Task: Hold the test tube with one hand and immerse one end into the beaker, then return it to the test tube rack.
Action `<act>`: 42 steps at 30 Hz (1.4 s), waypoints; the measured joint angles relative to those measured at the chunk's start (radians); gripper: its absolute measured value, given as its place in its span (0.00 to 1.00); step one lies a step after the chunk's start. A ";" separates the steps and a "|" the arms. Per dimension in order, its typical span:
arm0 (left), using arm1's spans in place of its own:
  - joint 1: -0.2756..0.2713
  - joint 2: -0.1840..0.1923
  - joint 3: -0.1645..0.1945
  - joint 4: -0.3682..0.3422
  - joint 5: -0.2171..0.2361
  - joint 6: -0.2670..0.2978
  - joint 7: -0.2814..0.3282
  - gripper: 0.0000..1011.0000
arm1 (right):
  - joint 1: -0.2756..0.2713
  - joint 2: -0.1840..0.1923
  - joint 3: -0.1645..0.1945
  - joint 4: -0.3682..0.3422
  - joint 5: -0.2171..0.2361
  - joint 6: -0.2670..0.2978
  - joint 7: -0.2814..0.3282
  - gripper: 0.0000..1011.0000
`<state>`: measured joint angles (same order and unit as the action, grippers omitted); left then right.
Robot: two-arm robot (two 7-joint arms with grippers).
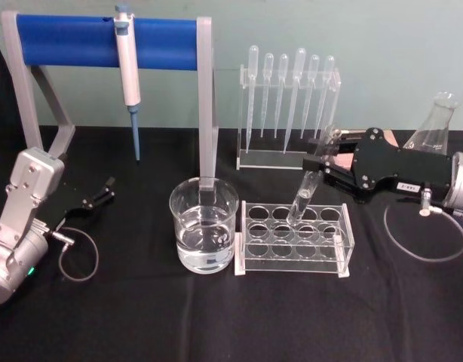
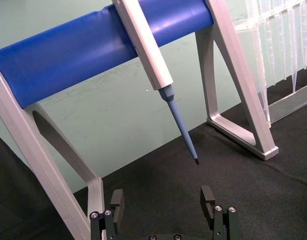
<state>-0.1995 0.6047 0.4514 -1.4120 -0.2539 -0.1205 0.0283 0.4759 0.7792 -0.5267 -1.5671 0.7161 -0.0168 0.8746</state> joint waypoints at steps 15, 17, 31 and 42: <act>0.000 0.000 0.000 0.000 0.000 0.000 0.000 0.99 | 0.002 -0.041 -0.027 0.059 -0.042 -0.011 -0.006 0.22; 0.000 0.000 0.000 0.000 0.000 0.000 0.000 0.99 | -0.002 -0.048 -0.025 0.066 -0.046 -0.021 -0.011 0.22; 0.000 0.000 0.000 0.000 0.000 0.000 0.000 0.99 | -0.024 -0.078 -0.032 0.101 -0.078 -0.059 -0.016 0.22; 0.000 0.000 0.000 0.000 0.000 0.000 0.000 0.99 | -0.043 -0.099 -0.036 0.127 -0.116 -0.089 -0.023 0.22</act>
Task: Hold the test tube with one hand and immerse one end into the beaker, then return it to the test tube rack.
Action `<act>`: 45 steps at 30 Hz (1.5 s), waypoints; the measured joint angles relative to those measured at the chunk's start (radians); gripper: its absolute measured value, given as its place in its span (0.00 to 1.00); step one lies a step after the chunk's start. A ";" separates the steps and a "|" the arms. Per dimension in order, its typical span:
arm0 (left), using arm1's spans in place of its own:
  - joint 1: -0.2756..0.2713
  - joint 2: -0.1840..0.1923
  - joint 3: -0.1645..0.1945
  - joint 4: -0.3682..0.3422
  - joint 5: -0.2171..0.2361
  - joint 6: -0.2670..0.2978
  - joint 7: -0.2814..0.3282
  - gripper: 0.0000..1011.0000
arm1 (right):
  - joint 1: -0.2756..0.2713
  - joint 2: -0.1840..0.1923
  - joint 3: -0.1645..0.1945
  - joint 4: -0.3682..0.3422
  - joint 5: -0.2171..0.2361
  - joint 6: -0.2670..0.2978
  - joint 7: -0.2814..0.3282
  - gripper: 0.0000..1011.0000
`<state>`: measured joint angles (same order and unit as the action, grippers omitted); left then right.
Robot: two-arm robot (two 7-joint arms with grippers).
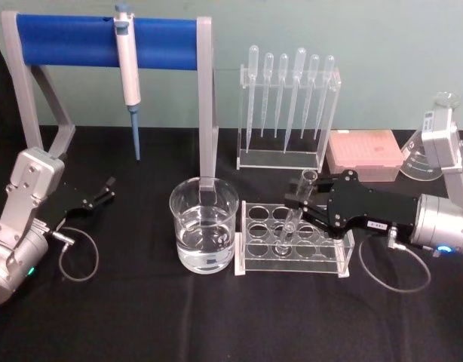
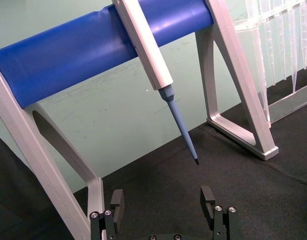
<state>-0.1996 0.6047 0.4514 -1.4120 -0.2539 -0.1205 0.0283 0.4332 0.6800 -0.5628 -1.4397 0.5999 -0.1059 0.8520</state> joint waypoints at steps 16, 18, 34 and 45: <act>0.000 0.000 0.000 0.000 0.000 0.000 0.000 0.99 | -0.007 -0.009 -0.008 0.010 -0.045 -0.007 -0.011 0.22; 0.000 0.000 0.000 0.000 0.000 0.000 0.000 0.99 | -0.007 -0.009 -0.008 0.010 -0.043 -0.007 -0.011 0.23; 0.000 0.000 0.000 0.000 0.000 0.000 0.000 0.99 | -0.020 -0.004 0.014 -0.016 -0.027 -0.017 -0.017 0.65; 0.000 0.000 0.000 0.000 0.000 0.000 0.000 0.99 | -0.107 0.021 0.143 -0.143 0.047 -0.065 -0.101 0.96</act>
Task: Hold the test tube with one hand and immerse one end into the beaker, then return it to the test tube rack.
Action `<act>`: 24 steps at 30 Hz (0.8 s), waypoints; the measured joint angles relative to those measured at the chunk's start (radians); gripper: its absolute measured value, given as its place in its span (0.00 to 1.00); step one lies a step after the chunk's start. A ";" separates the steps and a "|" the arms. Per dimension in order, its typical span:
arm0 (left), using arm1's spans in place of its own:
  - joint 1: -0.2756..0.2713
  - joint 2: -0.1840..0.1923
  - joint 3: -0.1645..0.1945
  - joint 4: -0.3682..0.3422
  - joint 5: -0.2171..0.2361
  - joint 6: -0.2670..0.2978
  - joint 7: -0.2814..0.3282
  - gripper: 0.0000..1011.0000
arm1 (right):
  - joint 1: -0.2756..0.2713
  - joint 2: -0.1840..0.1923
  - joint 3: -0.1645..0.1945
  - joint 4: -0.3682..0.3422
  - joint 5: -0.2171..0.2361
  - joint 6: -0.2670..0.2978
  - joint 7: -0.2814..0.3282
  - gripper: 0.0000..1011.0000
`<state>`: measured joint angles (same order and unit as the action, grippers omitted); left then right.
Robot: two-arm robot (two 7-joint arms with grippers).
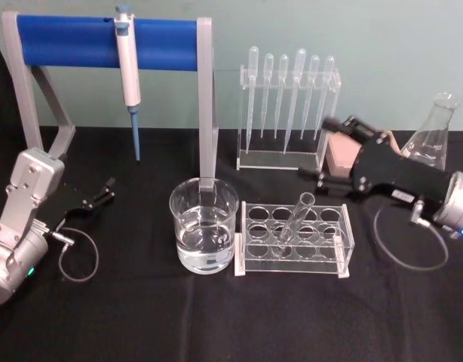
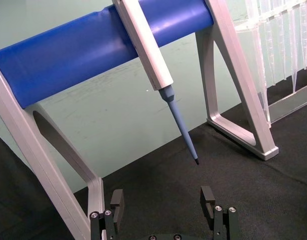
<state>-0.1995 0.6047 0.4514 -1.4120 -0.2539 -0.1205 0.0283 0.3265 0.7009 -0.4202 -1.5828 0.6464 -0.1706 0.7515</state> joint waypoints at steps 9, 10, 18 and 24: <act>0.000 0.000 0.000 0.000 0.000 0.000 0.000 0.99 | -0.115 -0.039 0.086 -0.049 -0.080 0.059 -0.320 0.99; 0.000 0.000 0.000 0.000 0.000 0.000 0.000 0.99 | -0.124 -0.045 0.090 -0.049 -0.095 0.064 -0.350 0.99; 0.000 0.000 0.000 0.000 0.000 0.000 0.000 0.99 | -0.192 -0.139 0.106 -0.005 -0.262 0.073 -0.628 0.99; 0.000 0.000 0.000 0.000 0.000 0.000 0.000 0.99 | -0.197 -0.176 0.106 0.047 -0.332 0.054 -0.689 0.99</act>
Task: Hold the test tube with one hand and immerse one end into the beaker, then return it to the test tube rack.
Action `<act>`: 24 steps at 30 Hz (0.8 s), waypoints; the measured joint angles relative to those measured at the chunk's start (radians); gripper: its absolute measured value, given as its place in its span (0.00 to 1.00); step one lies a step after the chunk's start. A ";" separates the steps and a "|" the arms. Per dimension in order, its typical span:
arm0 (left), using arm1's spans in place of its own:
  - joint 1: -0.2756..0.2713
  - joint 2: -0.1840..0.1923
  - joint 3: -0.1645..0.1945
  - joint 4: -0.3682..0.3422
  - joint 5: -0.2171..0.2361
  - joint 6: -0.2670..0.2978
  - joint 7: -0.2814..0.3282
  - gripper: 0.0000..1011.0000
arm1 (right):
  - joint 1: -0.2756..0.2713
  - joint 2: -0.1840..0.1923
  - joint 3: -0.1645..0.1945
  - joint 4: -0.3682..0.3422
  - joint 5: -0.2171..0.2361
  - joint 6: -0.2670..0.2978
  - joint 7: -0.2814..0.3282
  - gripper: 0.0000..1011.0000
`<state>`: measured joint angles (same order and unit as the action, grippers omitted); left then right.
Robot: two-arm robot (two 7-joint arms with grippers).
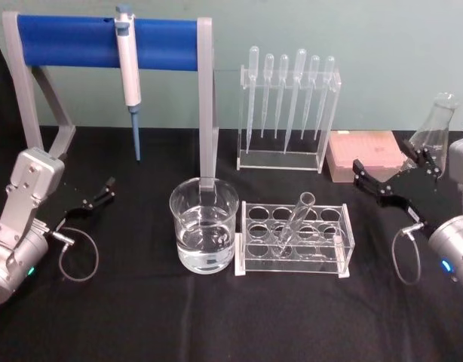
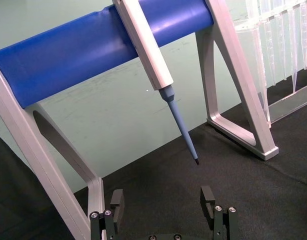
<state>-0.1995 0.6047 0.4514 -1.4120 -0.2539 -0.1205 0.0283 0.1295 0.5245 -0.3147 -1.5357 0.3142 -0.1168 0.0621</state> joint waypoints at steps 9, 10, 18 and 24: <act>0.000 0.000 0.000 0.000 0.000 0.000 0.000 0.99 | 0.000 -0.003 -0.002 0.007 -0.008 -0.004 0.000 0.99; 0.000 0.000 0.000 0.000 0.000 0.000 0.000 0.99 | 0.000 -0.003 -0.002 0.006 -0.008 -0.004 0.000 0.99; 0.000 0.000 0.000 0.000 0.000 0.000 0.000 0.99 | 0.000 -0.002 -0.001 0.003 -0.006 -0.003 -0.001 0.99; 0.000 0.000 0.000 0.000 0.000 0.000 0.000 0.99 | -0.001 -0.002 -0.001 0.001 -0.005 -0.003 -0.002 0.99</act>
<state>-0.1995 0.6047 0.4514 -1.4120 -0.2539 -0.1205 0.0283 0.1289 0.5229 -0.3156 -1.5344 0.3094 -0.1193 0.0603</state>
